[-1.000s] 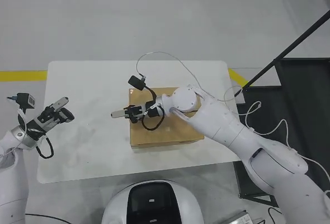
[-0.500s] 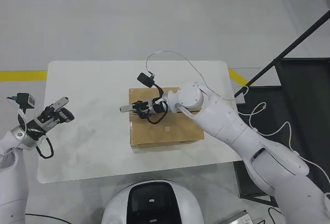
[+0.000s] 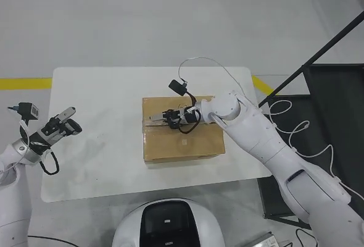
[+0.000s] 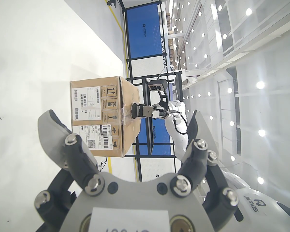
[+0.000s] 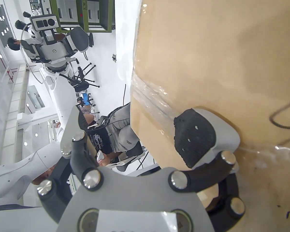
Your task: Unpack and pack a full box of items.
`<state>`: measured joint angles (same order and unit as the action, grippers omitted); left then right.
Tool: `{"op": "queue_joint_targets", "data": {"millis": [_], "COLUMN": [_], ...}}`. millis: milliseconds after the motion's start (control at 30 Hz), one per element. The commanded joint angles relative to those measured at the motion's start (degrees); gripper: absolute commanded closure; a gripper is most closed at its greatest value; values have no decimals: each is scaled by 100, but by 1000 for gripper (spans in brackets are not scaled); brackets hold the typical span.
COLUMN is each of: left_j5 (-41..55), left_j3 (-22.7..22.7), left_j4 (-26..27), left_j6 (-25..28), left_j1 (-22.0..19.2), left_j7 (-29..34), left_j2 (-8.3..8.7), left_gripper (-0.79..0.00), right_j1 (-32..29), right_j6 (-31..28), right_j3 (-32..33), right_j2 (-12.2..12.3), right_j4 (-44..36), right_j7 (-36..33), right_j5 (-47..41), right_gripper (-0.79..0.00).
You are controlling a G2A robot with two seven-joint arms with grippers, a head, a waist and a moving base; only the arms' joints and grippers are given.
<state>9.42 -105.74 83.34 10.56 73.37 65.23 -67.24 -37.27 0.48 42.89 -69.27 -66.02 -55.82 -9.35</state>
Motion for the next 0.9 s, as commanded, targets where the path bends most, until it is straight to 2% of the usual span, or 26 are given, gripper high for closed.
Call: {"op": "queue_joint_targets", "data": {"millis": [0,500,867], "left_j5": [0,0,0], "left_j3": [0,0,0], "left_j4": [0,0,0], "left_j6": [0,0,0], "left_j1": [0,0,0], "left_j7": [0,0,0], "left_j2": [0,0,0], "left_gripper": [-785,-785,-785], "right_j1": [-62,-807,-1631], "right_j6": [41,413,651], "right_j3": [130,1278,2192], "right_j2": [71,609,931], "right_j4": [-15,-796,-1516], "right_j7": [12,-252,-531], "right_j5": [220,1287,1426], "right_gripper": [-785,-785,-785]}}
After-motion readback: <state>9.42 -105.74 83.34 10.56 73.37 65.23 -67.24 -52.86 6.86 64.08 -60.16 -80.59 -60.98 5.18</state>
